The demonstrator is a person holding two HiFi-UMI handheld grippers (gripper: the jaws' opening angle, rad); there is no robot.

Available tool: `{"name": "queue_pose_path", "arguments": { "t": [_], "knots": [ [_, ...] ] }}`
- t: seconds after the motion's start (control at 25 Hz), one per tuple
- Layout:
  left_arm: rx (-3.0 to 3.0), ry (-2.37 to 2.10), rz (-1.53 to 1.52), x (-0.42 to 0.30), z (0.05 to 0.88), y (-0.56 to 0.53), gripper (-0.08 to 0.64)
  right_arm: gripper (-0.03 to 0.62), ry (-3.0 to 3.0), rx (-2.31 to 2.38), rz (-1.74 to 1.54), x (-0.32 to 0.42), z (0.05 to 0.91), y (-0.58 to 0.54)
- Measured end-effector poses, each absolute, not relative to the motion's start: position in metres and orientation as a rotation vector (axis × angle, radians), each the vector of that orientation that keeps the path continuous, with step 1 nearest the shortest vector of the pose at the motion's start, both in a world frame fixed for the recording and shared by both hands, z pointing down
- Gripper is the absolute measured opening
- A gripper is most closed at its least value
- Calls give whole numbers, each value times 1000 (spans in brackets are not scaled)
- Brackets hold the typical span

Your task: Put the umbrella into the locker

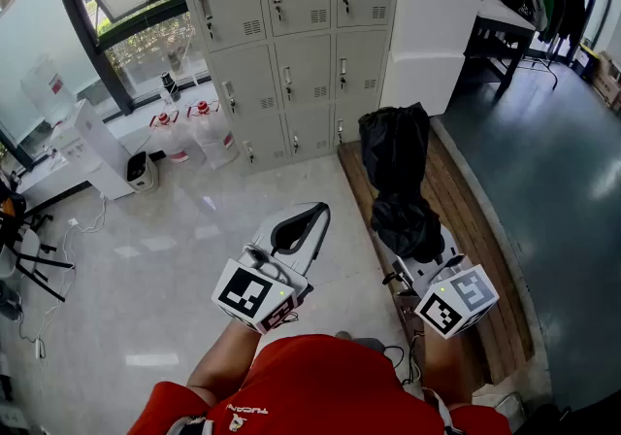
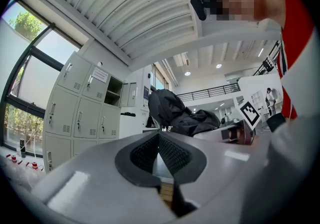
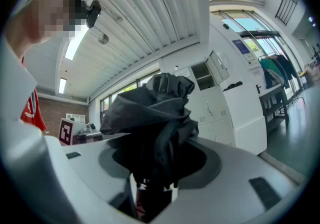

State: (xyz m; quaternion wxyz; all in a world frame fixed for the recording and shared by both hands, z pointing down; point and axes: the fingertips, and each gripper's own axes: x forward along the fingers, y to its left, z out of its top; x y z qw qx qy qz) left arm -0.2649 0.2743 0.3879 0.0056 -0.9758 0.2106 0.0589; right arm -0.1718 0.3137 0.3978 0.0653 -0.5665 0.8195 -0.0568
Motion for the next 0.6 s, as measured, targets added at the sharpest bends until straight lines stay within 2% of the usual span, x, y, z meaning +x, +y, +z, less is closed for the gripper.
{"name": "queue_pose_path", "arguments": {
  "t": [0.6],
  "knots": [
    [-3019, 702, 224, -231, 395, 267, 5, 219, 2519, -1677, -148, -140, 401, 309]
  ]
}}
